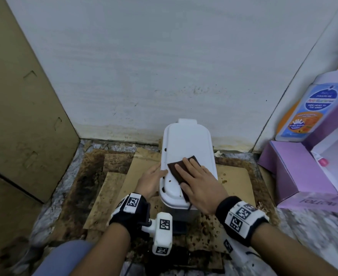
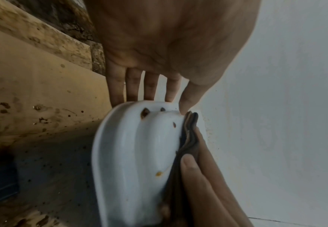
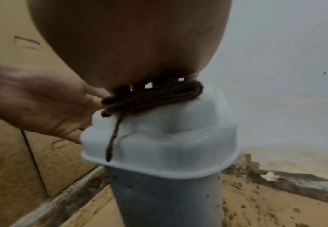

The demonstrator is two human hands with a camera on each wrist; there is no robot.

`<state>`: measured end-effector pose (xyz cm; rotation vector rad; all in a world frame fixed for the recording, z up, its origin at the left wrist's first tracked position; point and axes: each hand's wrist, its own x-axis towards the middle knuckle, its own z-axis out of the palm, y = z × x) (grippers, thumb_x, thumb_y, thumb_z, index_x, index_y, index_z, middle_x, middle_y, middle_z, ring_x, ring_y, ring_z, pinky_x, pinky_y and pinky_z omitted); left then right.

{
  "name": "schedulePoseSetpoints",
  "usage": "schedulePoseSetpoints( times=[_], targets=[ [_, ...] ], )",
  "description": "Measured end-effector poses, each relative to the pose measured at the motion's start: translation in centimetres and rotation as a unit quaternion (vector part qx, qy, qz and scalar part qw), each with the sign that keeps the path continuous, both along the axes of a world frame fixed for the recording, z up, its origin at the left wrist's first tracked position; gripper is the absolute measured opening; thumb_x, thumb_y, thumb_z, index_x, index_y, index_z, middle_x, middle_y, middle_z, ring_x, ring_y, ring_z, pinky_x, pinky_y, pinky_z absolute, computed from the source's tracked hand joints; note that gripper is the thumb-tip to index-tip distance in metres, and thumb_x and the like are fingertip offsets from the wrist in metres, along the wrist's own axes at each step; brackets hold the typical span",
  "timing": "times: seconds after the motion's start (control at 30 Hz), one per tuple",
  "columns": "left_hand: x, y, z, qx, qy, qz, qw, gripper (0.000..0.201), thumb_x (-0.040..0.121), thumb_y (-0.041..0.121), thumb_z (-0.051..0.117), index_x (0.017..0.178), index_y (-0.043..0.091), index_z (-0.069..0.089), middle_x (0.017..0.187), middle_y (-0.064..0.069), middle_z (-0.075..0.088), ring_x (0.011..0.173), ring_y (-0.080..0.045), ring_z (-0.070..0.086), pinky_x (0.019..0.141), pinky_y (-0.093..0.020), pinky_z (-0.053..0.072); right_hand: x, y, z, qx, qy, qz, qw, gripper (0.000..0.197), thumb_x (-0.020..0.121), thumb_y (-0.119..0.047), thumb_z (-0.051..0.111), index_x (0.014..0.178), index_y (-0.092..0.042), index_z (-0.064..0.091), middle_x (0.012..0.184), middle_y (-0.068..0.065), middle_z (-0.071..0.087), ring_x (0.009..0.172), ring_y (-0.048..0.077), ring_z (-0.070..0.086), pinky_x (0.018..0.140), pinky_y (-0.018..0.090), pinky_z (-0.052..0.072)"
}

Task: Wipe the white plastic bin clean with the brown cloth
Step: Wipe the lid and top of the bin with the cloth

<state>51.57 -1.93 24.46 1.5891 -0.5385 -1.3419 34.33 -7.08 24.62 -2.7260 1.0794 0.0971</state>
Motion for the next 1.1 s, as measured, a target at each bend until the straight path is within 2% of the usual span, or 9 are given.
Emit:
schedulePoseSetpoints(
  times=[0.2,0.33,0.43,0.53,0.67,0.77,0.83,0.97,1.1],
  targets=[
    [-0.1,1.5,-0.3,0.010,-0.013,-0.015,1.000,0.039,0.102,0.021,0.055,0.142,0.022,0.057,0.126,0.000,0.066,0.101,-0.014,0.065,0.090,-0.039,0.057,1.6,-2.1,-1.0,-0.011,0.011,-0.028,0.999,0.080,0.078,-0.056,-0.011,0.153,-0.028,-0.004,0.161,0.000,-0.015,0.148,0.020,-0.015,0.119,0.040,-0.004],
    [-0.1,2.1,-0.6,0.011,0.003,-0.017,1.000,0.040,0.103,0.021,0.054,0.144,0.024,0.055,0.132,0.001,0.065,0.109,-0.018,0.065,0.085,-0.035,0.058,1.8,0.1,-1.2,0.003,-0.009,-0.023,1.000,0.080,0.079,-0.054,-0.010,0.153,-0.025,-0.005,0.160,0.001,-0.018,0.147,0.020,-0.020,0.118,0.040,-0.009],
    [-0.1,2.1,-0.3,0.002,0.021,-0.015,1.000,0.026,0.105,0.017,0.048,0.119,0.032,0.063,0.100,0.010,0.069,0.086,-0.008,0.064,0.068,-0.026,0.055,1.8,2.5,-1.7,-0.012,-0.018,-0.006,1.000,0.074,0.083,-0.050,-0.004,0.153,-0.026,-0.004,0.160,0.001,-0.018,0.146,0.019,-0.021,0.116,0.037,-0.012],
    [-0.3,2.0,-0.1,0.009,0.012,-0.010,1.000,0.031,0.105,0.015,0.043,0.098,0.036,0.064,0.094,0.012,0.067,0.087,-0.008,0.064,0.078,-0.031,0.054,2.1,2.3,-2.0,-0.022,-0.019,-0.016,0.999,0.072,0.085,-0.050,-0.003,0.153,-0.028,-0.004,0.161,0.000,-0.016,0.147,0.019,-0.019,0.117,0.038,-0.010],
    [-0.6,2.0,0.0,0.024,0.009,-0.007,1.000,0.027,0.105,0.031,0.043,0.109,0.032,0.069,0.114,0.003,0.071,0.104,-0.018,0.067,0.086,-0.036,0.057,2.4,-0.4,-1.9,-0.021,-0.017,-0.046,0.999,0.078,0.080,-0.054,-0.007,0.153,-0.027,-0.003,0.161,0.001,-0.014,0.148,0.020,-0.015,0.119,0.041,-0.004],
    [-0.7,2.1,0.2,0.022,0.009,-0.015,1.000,0.033,0.104,0.040,0.043,0.117,0.026,0.070,0.114,0.002,0.072,0.105,-0.021,0.068,0.094,-0.044,0.056,2.0,-1.4,-1.8,-0.015,-0.009,-0.072,0.997,0.066,0.092,-0.051,0.005,0.153,-0.027,-0.005,0.161,0.001,-0.017,0.148,0.019,-0.017,0.120,0.041,-0.004],
    [-0.7,2.2,0.1,0.019,0.011,-0.020,1.000,0.036,0.104,0.044,0.045,0.116,0.024,0.072,0.113,0.001,0.074,0.104,-0.022,0.069,0.094,-0.045,0.057,1.4,-0.9,-1.8,-0.004,-0.017,-0.081,0.997,0.063,0.096,-0.048,0.011,0.153,-0.026,-0.005,0.160,0.001,-0.019,0.147,0.019,-0.020,0.121,0.042,-0.004],
    [-0.4,2.3,-0.2,0.017,0.006,-0.013,1.000,0.036,0.102,0.047,0.046,0.107,0.024,0.074,0.110,0.001,0.074,0.103,-0.022,0.069,0.096,-0.046,0.056,0.8,2.8,-1.6,0.001,-0.036,-0.063,0.997,0.076,0.083,-0.054,-0.004,0.153,-0.025,-0.006,0.159,0.001,-0.022,0.145,0.020,-0.024,0.120,0.043,-0.006],
    [-0.2,2.4,-0.4,0.015,0.027,-0.006,0.999,0.032,0.104,0.039,0.043,0.104,0.025,0.072,0.113,0.000,0.071,0.103,-0.021,0.067,0.094,-0.044,0.056,2.6,5.3,-1.9,-0.008,-0.036,-0.055,0.998,0.074,0.084,-0.051,-0.002,0.153,-0.025,-0.004,0.160,0.002,-0.020,0.145,0.020,-0.025,0.119,0.042,-0.010]
  ],
)
